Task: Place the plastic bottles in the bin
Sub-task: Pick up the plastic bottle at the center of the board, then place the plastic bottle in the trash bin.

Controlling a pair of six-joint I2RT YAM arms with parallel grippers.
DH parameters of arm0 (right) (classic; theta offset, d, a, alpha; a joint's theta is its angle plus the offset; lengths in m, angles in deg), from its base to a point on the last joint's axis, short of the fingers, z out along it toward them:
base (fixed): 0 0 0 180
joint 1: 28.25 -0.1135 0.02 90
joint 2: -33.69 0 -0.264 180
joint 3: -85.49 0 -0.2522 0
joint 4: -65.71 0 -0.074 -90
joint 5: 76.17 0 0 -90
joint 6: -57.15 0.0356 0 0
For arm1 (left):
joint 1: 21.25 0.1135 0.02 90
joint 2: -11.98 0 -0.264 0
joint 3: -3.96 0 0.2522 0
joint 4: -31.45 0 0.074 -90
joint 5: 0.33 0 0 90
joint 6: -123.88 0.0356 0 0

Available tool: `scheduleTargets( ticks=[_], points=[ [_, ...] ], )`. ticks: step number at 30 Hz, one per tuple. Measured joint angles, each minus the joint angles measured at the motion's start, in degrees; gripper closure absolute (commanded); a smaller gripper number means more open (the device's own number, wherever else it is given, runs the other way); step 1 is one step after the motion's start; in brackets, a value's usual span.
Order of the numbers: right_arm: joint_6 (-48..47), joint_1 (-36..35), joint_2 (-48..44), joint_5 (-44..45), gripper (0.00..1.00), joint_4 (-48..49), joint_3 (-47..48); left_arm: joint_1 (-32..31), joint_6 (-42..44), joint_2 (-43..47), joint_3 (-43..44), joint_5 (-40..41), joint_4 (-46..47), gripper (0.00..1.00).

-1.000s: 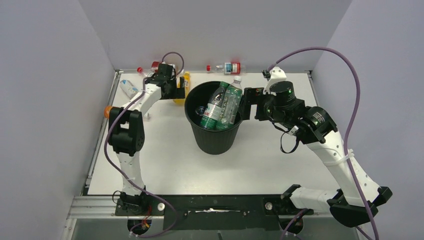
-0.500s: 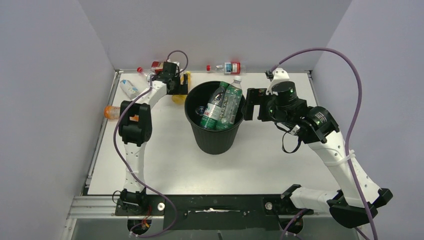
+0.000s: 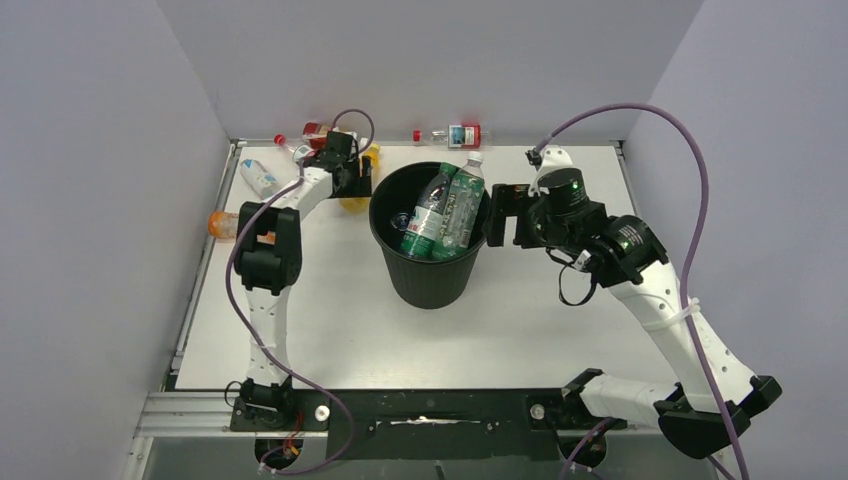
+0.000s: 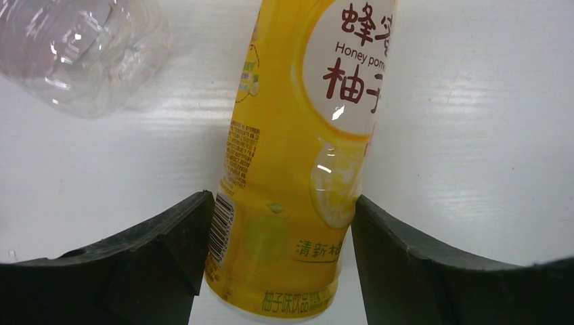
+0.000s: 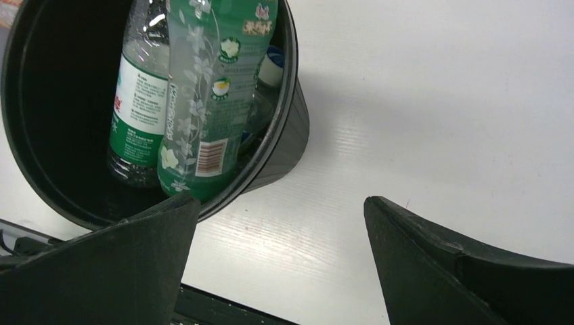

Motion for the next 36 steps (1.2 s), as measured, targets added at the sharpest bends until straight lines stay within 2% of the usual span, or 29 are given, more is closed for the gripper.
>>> scheduleTargets(
  ticks=[6, 19, 25, 36],
  points=[
    [1.6, 0.3, -3.8, -0.7, 0.02, 0.7, -5.2, -0.3, -1.5, 6.9, -6.5, 0.0, -1.4, 0.44],
    [9.0, 0.8, -19.0, -2.4, 0.02, 3.5, -22.9, -3.8, -5.3, 31.7, -17.1, -2.9, -6.3, 0.44],
    [11.4, 0.8, -20.6, -3.5, 0.02, 4.7, -27.3, -3.8, -5.6, 37.0, -15.0, -4.5, -13.1, 0.44],
    [13.0, 0.8, -21.3, -3.9, 0.02, 6.6, -28.9, -3.5, -6.1, 42.0, -0.2, -12.4, -20.6, 0.44]
  ],
)
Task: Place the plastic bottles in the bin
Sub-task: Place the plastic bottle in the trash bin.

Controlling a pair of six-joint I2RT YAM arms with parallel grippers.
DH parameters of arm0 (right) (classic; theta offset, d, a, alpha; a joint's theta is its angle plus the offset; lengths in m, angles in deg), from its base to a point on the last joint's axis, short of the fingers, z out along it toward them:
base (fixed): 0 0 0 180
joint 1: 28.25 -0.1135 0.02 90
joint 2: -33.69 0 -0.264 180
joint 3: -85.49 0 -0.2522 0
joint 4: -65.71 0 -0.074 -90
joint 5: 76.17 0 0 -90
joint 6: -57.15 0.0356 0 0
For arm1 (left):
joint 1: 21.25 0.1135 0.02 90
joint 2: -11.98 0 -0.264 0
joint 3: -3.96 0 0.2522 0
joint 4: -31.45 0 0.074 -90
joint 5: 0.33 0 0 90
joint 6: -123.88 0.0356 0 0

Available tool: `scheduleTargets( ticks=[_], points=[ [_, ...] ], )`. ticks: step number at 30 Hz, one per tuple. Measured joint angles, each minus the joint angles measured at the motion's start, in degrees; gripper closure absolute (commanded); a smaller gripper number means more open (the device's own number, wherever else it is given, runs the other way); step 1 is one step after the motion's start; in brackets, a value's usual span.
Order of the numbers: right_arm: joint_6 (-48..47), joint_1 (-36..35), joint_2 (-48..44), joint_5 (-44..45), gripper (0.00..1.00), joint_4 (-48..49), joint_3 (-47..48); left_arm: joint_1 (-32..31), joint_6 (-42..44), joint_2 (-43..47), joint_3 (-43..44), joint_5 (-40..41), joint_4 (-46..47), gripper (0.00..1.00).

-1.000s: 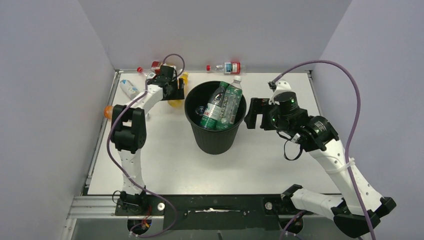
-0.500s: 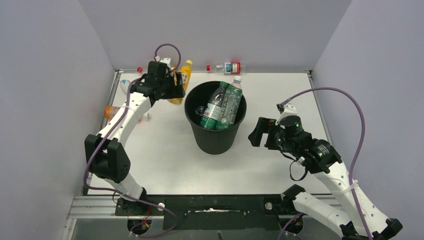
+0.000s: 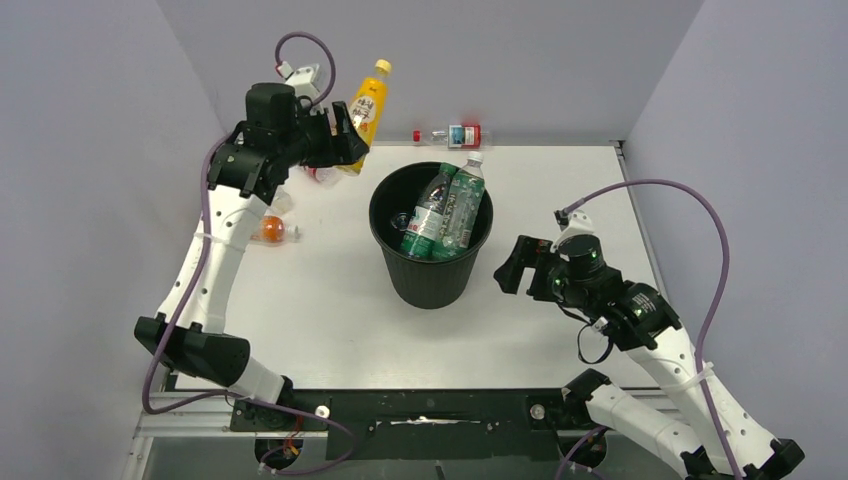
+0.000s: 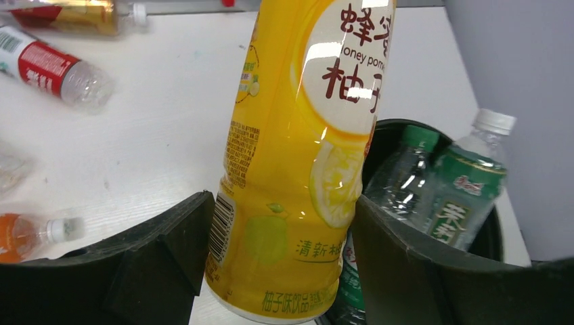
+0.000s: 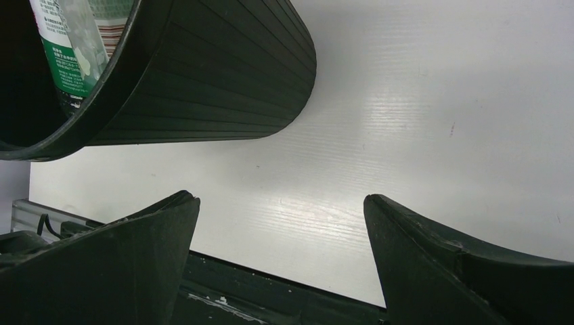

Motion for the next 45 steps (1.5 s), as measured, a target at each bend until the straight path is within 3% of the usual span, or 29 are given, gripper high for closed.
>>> scheduleTargets(
  ticks=[9, 17, 25, 29, 33, 42, 45],
  points=[
    [0.0, 0.0, 1.0, -0.1, 0.02, 0.6, 0.0, -0.4, -4.4, 1.6, 3.0, -11.6, 1.0, 0.44],
    [0.0, 0.0, 2.6, -0.1, 0.02, 1.1, 0.0, -6.9, -12.7, 5.1, -10.3, -17.4, 10.6, 0.44],
    [0.0, 0.0, 3.6, -0.1, 0.02, 2.0, 0.0, -12.9, -18.2, 9.2, -25.7, -14.3, 19.0, 0.44],
    [-0.1, 0.0, 4.4, -0.1, 0.02, 2.2, 0.7, -13.0, -18.9, 13.3, -29.6, -10.8, 20.9, 0.33],
    [-0.4, 0.0, 5.9, -0.2, 0.02, 2.7, 1.5, -13.1, -18.6, 14.6, -29.7, -7.7, 20.1, 0.15],
    [-1.6, 0.4, 8.9, -0.3, 0.00, 2.7, 4.9, -13.2, -13.2, 10.3, -18.7, -1.2, 9.5, 0.13],
    [-3.0, 1.0, 11.4, -0.3, 0.08, 2.5, 8.7, -13.2, -12.2, 10.2, -18.5, 1.2, 6.9, 0.14]
  ],
)
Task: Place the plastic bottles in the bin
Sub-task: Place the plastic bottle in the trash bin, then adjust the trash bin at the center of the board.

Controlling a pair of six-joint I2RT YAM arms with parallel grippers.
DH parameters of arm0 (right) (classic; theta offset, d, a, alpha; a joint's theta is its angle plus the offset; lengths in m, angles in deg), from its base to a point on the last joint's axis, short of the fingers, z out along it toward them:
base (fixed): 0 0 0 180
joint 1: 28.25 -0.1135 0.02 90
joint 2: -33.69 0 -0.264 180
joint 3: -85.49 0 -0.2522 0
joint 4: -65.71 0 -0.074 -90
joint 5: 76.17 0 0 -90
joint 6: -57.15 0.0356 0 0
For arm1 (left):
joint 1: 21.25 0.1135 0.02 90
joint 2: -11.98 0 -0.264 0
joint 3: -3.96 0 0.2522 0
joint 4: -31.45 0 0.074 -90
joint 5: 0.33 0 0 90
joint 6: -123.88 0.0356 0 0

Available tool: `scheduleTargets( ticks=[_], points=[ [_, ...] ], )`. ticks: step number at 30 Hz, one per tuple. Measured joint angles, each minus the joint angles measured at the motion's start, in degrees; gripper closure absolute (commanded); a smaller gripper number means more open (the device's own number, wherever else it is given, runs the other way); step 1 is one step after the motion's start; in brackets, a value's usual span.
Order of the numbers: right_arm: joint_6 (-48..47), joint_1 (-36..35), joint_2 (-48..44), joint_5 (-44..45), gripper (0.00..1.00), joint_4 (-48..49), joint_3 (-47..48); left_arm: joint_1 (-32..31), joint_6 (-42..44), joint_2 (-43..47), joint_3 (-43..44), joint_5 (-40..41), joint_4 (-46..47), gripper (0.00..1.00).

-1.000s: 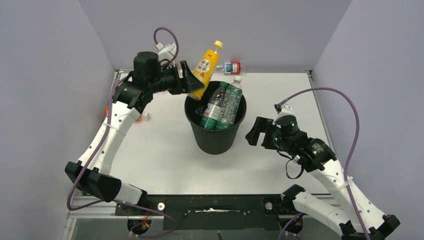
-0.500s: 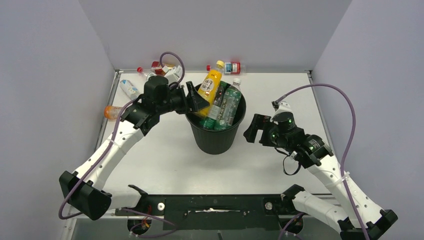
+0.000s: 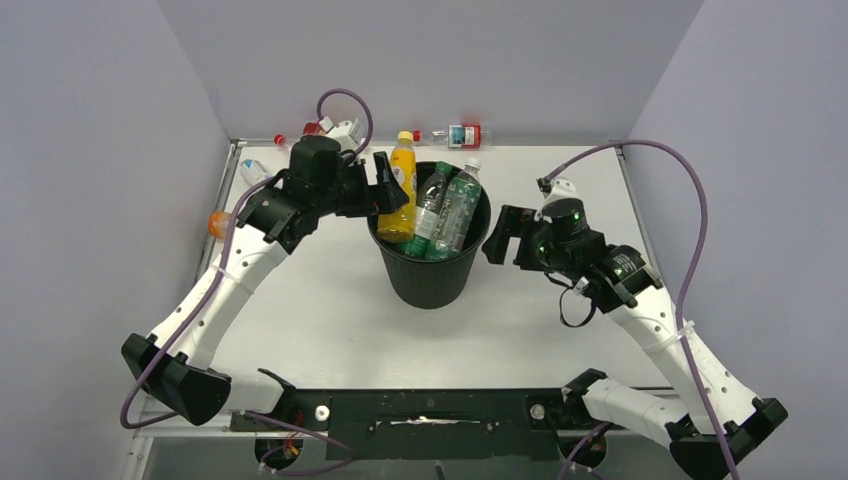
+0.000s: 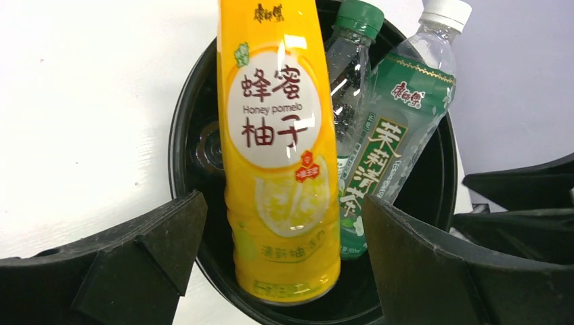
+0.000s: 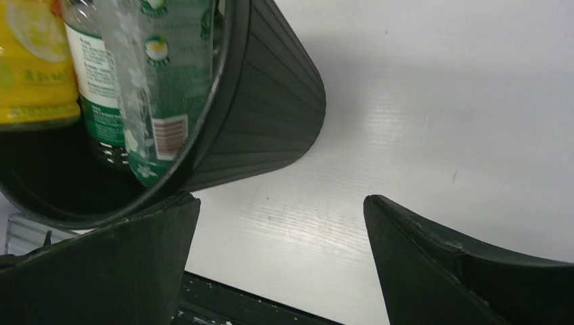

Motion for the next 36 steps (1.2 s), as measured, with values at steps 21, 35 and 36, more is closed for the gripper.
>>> scheduleTargets(
  ticks=[21, 35, 36],
  points=[
    [-9.9, 9.1, 20.2, -5.6, 0.27, 2.0, 18.1, -0.3, 4.8, 2.7, -3.5, 9.0, -4.5, 0.30],
    [-10.4, 8.6, 19.9, -6.7, 0.29, 1.8, 18.1, 0.3, 7.0, 3.5, -1.0, 12.7, -8.8, 0.19],
    [-10.4, 8.3, 19.9, -6.7, 0.29, 1.7, 18.1, 0.6, 7.1, 3.6, -0.8, 12.8, -8.7, 0.18]
  ],
)
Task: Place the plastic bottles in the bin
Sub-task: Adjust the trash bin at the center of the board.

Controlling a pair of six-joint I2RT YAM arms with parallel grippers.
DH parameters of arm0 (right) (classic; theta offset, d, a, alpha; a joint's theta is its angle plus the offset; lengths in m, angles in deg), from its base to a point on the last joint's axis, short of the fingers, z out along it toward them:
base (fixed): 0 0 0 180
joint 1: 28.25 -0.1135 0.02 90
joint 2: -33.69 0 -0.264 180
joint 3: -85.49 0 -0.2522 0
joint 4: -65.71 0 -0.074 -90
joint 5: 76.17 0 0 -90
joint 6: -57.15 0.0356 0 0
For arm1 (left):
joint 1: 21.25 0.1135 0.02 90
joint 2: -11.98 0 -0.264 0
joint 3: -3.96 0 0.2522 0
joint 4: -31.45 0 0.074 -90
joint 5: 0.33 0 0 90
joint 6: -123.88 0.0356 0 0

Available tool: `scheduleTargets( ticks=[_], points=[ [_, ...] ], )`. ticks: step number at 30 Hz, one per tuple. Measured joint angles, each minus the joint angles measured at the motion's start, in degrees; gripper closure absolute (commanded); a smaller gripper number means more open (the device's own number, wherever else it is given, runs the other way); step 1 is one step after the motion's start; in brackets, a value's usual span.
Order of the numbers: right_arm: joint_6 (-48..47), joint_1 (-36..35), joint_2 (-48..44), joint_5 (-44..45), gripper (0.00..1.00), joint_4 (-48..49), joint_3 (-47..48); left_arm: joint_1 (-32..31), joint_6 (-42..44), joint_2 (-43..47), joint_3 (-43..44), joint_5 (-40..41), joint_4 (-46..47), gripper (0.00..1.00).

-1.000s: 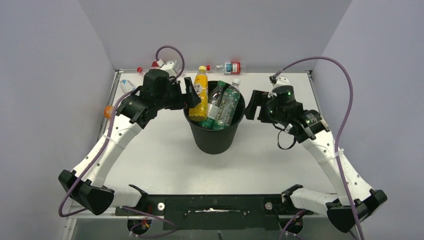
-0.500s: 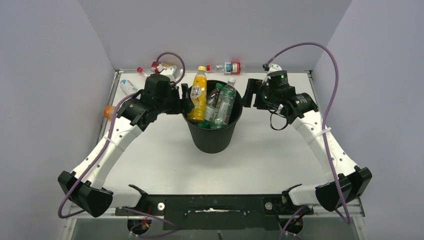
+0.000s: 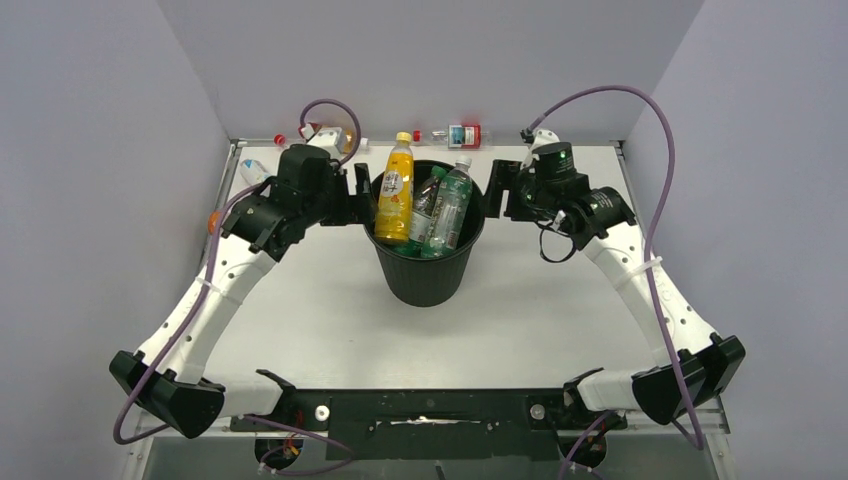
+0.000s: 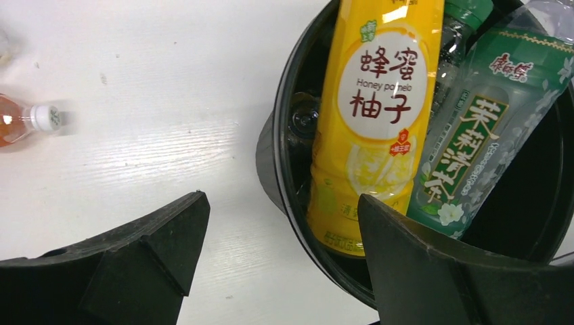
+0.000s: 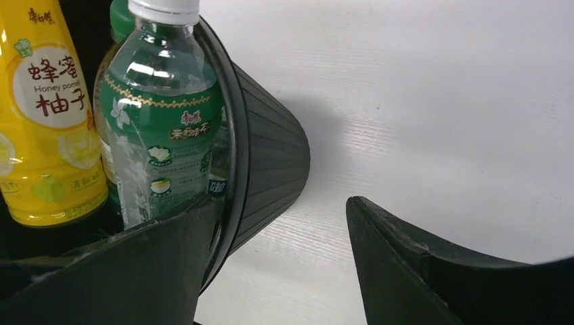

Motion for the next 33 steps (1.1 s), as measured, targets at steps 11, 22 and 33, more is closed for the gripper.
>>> scheduleTargets(
  ticks=[11, 22, 33],
  points=[
    [0.0, -2.6, -2.2, -0.3, 0.34, -0.2, 0.5, 4.8, 0.7, 0.1, -1.5, -1.4, 0.3, 0.21],
    [-0.4, -6.1, 4.1, 4.6, 0.45, -3.6, 4.3, 4.9, 1.1, -3.2, -2.8, -3.4, 1.8, 0.25],
    [0.4, -11.4, 13.6, 12.9, 0.99, -8.3, 9.3, 2.4, 1.3, -6.9, -2.9, -2.8, 4.2, 0.73]
  ],
)
